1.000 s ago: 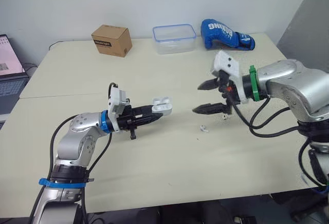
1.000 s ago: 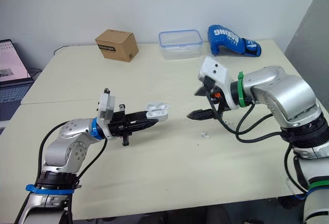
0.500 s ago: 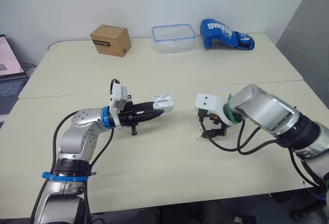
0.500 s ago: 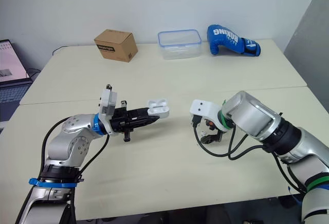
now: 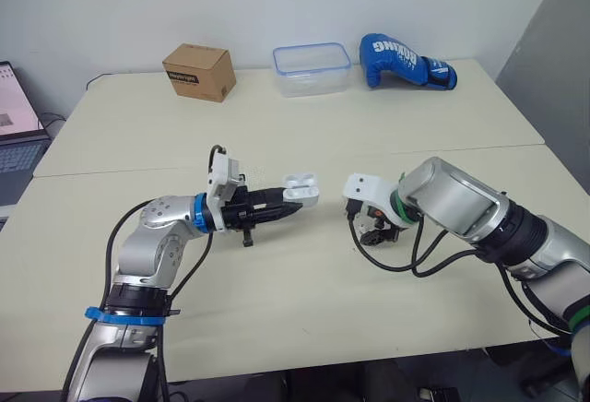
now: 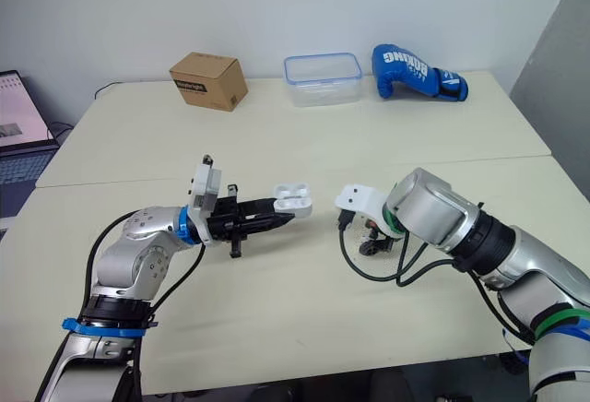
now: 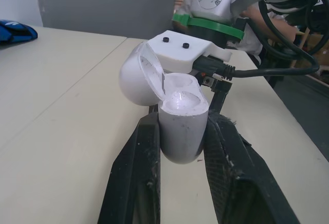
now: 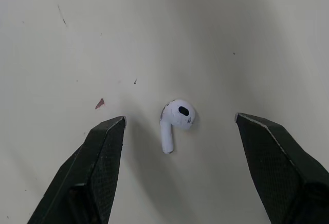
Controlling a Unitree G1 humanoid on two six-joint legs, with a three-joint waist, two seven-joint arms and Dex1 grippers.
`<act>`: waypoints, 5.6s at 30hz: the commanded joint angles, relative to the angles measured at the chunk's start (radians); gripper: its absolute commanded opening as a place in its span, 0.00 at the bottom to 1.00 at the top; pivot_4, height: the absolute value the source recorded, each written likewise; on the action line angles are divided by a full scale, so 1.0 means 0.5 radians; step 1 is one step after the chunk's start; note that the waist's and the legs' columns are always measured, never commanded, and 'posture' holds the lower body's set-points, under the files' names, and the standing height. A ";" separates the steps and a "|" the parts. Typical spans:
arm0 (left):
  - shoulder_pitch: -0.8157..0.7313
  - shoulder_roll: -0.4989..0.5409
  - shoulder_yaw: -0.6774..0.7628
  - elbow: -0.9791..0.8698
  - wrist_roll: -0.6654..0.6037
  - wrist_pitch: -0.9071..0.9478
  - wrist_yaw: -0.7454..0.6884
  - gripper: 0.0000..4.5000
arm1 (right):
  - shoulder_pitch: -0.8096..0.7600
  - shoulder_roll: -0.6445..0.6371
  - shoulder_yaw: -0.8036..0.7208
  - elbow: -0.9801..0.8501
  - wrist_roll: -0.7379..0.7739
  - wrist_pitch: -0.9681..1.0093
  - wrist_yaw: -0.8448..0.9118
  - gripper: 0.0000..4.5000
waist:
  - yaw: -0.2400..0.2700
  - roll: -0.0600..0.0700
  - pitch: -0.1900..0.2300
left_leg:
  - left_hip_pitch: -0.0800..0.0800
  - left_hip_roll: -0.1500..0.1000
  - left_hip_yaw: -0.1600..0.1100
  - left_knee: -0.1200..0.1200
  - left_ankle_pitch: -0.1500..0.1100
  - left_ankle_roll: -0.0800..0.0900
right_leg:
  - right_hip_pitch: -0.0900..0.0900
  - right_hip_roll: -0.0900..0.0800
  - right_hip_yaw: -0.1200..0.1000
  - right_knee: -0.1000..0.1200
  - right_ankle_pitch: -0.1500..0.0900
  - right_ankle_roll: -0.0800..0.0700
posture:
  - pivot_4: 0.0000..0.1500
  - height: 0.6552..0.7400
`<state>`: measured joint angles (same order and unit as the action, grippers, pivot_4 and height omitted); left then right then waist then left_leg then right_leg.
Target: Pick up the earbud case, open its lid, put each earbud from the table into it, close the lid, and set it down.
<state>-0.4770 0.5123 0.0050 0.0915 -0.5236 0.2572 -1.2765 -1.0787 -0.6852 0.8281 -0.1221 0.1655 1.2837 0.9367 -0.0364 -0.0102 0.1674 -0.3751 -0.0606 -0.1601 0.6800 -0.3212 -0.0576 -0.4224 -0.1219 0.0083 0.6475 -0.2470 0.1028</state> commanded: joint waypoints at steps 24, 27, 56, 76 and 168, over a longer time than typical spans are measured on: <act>-0.055 0.023 0.018 -0.002 0.000 -0.030 -0.012 0.18 | 0.018 0.043 -0.013 -0.051 0.000 0.099 -0.044 0.16 | -0.011 0.000 0.000 | 0.000 0.000 0.000 0.000 0.000 0.000 | 0.000 0.000 0.000 0.000 0.000 0.000 | 1.00 0.89; -0.051 0.023 0.017 -0.004 0.003 -0.029 -0.010 0.18 | 0.019 0.045 -0.011 -0.052 0.005 0.104 -0.045 0.10 | -0.011 0.000 0.000 | 0.000 0.000 0.000 0.000 0.000 0.000 | 0.000 0.000 0.000 0.000 0.000 0.000 | 1.00 0.89; -0.111 -0.022 -0.005 0.044 0.012 -0.040 -0.063 0.18 | 0.526 -0.650 -0.248 -0.037 -0.463 -1.463 0.619 0.10 | -0.002 0.000 0.000 | 0.000 0.000 0.002 0.000 0.000 0.000 | 0.002 0.000 0.000 -0.001 0.000 0.001 | 1.00 0.89; -0.084 -0.023 0.005 0.022 0.028 -0.046 -0.048 0.18 | 0.566 -0.547 -0.392 -0.137 -0.727 -1.451 0.868 0.48 | 0.005 0.000 0.000 | 0.000 0.000 0.001 0.000 0.000 0.000 | 0.002 0.000 0.000 -0.001 0.000 0.001 | 1.00 0.89; -0.191 -0.174 0.027 0.259 0.075 -0.228 0.067 0.18 | 0.694 0.567 -1.600 -0.988 -0.457 0.479 0.323 0.09 | 0.008 -0.001 -0.001 | 0.000 -0.001 -0.001 0.001 0.001 -0.001 | 0.001 -0.001 0.000 0.003 0.000 0.000 | 1.00 0.89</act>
<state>-0.5501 0.4301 0.0059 0.2258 -0.4828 0.1657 -1.2431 -0.7261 -0.4396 0.1138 -0.5576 -0.0924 1.4708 1.1536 -0.0322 -0.0108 0.1666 -0.3750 -0.0610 -0.1607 0.6807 -0.3208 -0.0582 -0.4218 -0.1222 0.0080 0.6488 -0.2468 0.1028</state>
